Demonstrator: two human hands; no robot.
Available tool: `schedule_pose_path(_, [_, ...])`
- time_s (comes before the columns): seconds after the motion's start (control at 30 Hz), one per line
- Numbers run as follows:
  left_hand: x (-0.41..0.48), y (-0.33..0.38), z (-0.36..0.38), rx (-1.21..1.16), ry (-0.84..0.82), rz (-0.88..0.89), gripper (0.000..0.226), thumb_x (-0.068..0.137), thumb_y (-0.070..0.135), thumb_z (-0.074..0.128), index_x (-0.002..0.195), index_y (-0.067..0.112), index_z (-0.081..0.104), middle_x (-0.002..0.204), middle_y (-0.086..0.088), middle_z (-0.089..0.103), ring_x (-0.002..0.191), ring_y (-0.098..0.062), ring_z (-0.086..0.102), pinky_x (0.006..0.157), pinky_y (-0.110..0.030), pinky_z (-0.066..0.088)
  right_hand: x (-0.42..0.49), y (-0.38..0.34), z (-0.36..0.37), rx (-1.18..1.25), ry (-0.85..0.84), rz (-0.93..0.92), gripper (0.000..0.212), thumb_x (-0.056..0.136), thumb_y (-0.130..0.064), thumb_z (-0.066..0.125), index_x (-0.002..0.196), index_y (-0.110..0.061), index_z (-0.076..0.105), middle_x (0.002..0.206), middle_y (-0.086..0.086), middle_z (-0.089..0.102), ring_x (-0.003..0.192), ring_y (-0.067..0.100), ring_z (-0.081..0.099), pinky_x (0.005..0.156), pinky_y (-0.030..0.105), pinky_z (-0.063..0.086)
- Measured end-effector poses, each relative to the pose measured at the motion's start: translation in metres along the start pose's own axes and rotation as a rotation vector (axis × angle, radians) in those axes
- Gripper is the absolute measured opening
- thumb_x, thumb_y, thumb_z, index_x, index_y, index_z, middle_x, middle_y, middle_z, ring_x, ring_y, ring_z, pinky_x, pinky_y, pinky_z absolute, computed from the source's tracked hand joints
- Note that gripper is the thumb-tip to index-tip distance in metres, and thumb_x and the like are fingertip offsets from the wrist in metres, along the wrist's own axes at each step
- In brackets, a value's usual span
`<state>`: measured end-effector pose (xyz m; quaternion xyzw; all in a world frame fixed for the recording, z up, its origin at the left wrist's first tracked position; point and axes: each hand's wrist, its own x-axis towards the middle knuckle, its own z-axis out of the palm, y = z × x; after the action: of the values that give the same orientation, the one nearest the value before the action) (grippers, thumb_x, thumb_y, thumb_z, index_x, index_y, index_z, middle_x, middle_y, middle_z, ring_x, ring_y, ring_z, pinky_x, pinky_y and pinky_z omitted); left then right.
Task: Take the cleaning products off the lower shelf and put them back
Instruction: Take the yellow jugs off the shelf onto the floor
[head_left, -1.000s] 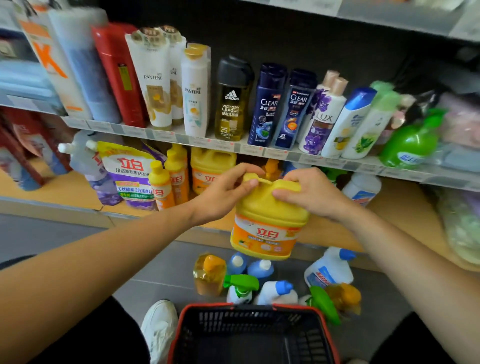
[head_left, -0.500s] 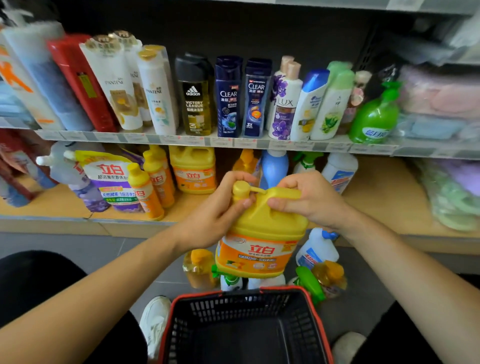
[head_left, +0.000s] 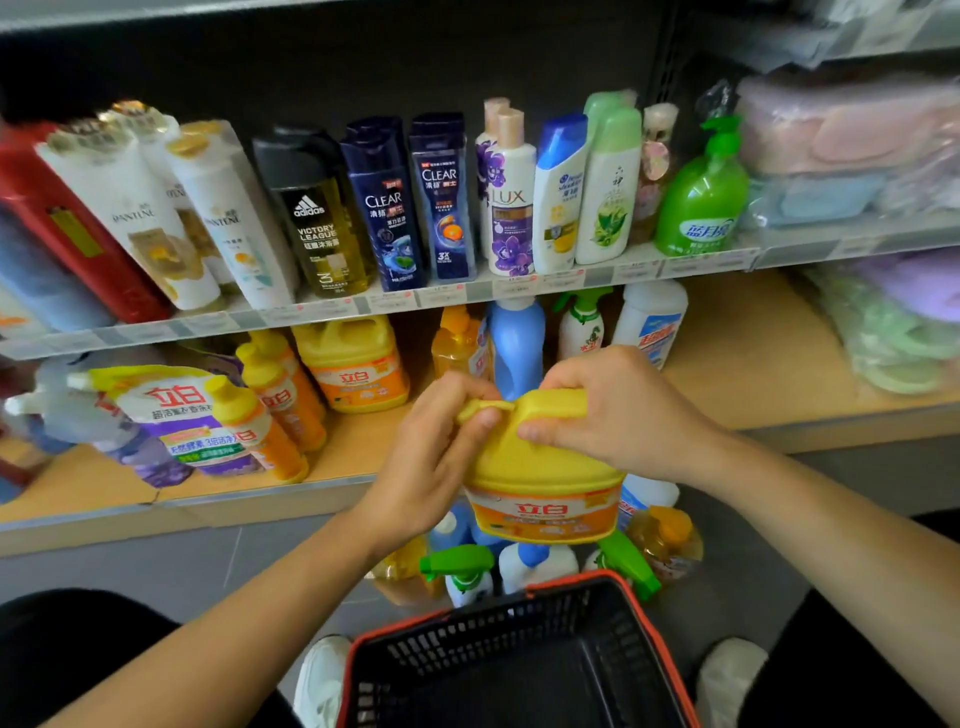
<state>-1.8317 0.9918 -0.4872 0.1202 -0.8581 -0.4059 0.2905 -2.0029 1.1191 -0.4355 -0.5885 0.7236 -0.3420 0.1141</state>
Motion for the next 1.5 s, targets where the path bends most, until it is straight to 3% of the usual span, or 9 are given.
schedule_pose_path(0.17, [0.007,0.011,-0.001,-0.331,-0.062,-0.189,0.021,0.095,0.023,0.058,0.094,0.002,0.063,0.085,-0.01,0.06,0.083,-0.012,0.055,0.07,-0.024,0.044,0.006,0.011,-0.008,0.095,-0.103,-0.012,0.029,0.075,-0.042,0.083,0.079,-0.014,0.077,0.069,0.005,0.07,0.068,0.018,0.064,0.059,0.038,0.048])
schedule_pose_path(0.23, [0.008,0.017,0.0,-0.402,-0.027,-0.25,0.019,0.093,0.022,0.062,0.086,0.004,0.064,0.079,-0.002,0.061,0.077,-0.011,0.055,0.066,-0.021,0.045,0.007,0.012,-0.006,0.117,-0.126,0.001,0.026,0.075,-0.042,0.083,0.08,-0.017,0.077,0.069,0.003,0.07,0.067,0.017,0.064,0.06,0.041,0.05])
schedule_pose_path(0.53, [0.004,0.021,0.004,-0.263,0.12,-0.322,0.03,0.093,0.018,0.069,0.067,0.004,0.062,0.067,0.001,0.064,0.067,-0.005,0.055,0.064,-0.017,0.042,0.006,0.008,0.01,0.115,-0.141,-0.049,0.027,0.076,-0.042,0.083,0.073,-0.018,0.071,0.063,0.006,0.064,0.063,0.021,0.059,0.058,0.041,0.044])
schedule_pose_path(0.77, [0.002,0.017,-0.009,-0.273,-0.027,-0.252,0.031,0.091,0.03,0.059,0.117,0.013,0.063,0.098,0.009,0.063,0.091,-0.007,0.059,0.077,-0.026,0.05,0.014,0.014,0.006,0.158,-0.12,0.006,0.029,0.075,-0.042,0.083,0.079,-0.015,0.076,0.07,0.01,0.069,0.071,0.025,0.064,0.062,0.047,0.05])
schedule_pose_path(0.9, [0.001,0.008,-0.017,-0.308,-0.031,-0.257,0.037,0.091,0.025,0.062,0.128,0.018,0.059,0.114,0.006,0.068,0.11,-0.014,0.066,0.089,-0.035,0.057,0.018,0.019,0.0,0.276,-0.091,0.053,0.033,0.074,-0.039,0.084,0.083,-0.008,0.077,0.078,0.015,0.072,0.077,0.027,0.068,0.066,0.049,0.054])
schedule_pose_path(1.1, [0.005,0.001,-0.024,-0.41,-0.007,-0.239,0.039,0.098,0.022,0.051,0.136,0.017,0.058,0.127,-0.001,0.07,0.12,-0.015,0.065,0.092,-0.026,0.056,0.022,0.025,-0.003,0.49,-0.046,0.129,0.046,0.064,-0.039,0.08,0.09,-0.001,0.076,0.09,0.022,0.072,0.09,0.036,0.069,0.08,0.054,0.056])
schedule_pose_path(1.27, [-0.001,-0.013,-0.026,-0.506,-0.158,-0.467,0.035,0.096,0.047,0.049,0.128,0.037,0.061,0.123,0.011,0.071,0.113,-0.009,0.068,0.084,-0.018,0.056,0.024,0.034,-0.005,0.733,-0.042,0.222,0.04,0.059,-0.034,0.081,0.087,-0.005,0.074,0.083,0.01,0.076,0.079,0.019,0.072,0.076,0.036,0.059])
schedule_pose_path(1.37, [-0.003,-0.026,-0.029,-0.461,-0.254,-0.484,0.049,0.09,0.031,0.073,0.135,0.024,0.057,0.129,0.001,0.069,0.117,-0.018,0.067,0.093,-0.03,0.058,0.025,0.037,-0.011,0.84,-0.024,0.247,0.033,0.065,-0.027,0.078,0.089,-0.006,0.071,0.077,0.002,0.075,0.073,0.01,0.071,0.068,0.026,0.058])
schedule_pose_path(1.5, [-0.003,-0.034,-0.026,-0.386,-0.254,-0.456,0.077,0.073,0.016,0.087,0.14,0.024,0.05,0.129,0.002,0.068,0.118,-0.02,0.067,0.09,-0.034,0.059,0.025,0.039,-0.013,0.937,-0.007,0.226,0.01,0.082,-0.01,0.069,0.088,-0.004,0.065,0.055,-0.012,0.065,0.048,-0.003,0.059,0.049,0.009,0.044])
